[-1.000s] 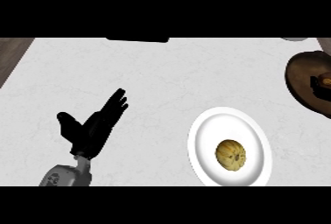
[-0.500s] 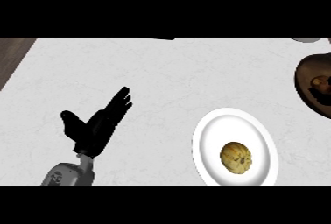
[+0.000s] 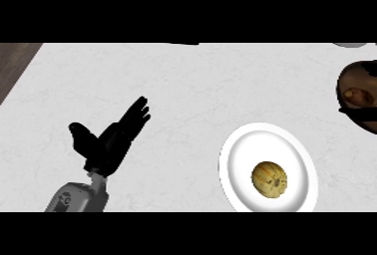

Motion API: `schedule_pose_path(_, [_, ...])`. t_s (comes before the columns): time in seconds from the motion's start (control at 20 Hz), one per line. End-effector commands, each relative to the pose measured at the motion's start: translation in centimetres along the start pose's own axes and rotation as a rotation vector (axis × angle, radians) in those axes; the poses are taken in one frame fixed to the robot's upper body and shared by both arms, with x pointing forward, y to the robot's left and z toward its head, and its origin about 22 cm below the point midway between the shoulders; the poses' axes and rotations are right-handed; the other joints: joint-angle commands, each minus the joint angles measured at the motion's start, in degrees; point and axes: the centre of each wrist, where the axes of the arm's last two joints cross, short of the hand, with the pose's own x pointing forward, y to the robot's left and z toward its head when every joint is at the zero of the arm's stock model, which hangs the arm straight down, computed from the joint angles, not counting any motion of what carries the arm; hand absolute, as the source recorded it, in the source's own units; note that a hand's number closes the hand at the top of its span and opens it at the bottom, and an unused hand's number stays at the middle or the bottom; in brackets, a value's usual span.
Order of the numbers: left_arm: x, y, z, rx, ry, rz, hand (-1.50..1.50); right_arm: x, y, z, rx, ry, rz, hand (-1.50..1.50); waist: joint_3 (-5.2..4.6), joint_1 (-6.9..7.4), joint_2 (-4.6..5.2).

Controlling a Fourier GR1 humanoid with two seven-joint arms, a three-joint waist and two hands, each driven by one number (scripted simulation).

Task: Pick the sweet potato from the plate and place it in the pan

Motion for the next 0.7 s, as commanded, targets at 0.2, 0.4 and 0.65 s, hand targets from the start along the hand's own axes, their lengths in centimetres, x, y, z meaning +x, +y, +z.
schedule_pose_path(0.2, [0.2, -0.2, 0.3, 0.003, -0.008, -0.011, 0.0, -0.1, -2.6, -0.3, -0.031, 0.026, -0.371, -1.5, -0.02, -0.62, -0.32])
schedule_pose_path(0.4, [0.4, -0.2, 0.0, 0.021, -0.021, 0.008, 0.0, -1.6, -4.7, 1.5, 0.04, 0.064, -0.45, -1.5, 0.05, -1.17, -0.03])
schedule_pose_path(0.65, [-0.2, 0.1, 0.0, 0.034, -0.025, 0.015, 0.0, -3.1, -7.2, 3.5, 0.149, 0.02, -0.514, -1.5, 0.16, -2.05, 0.17])
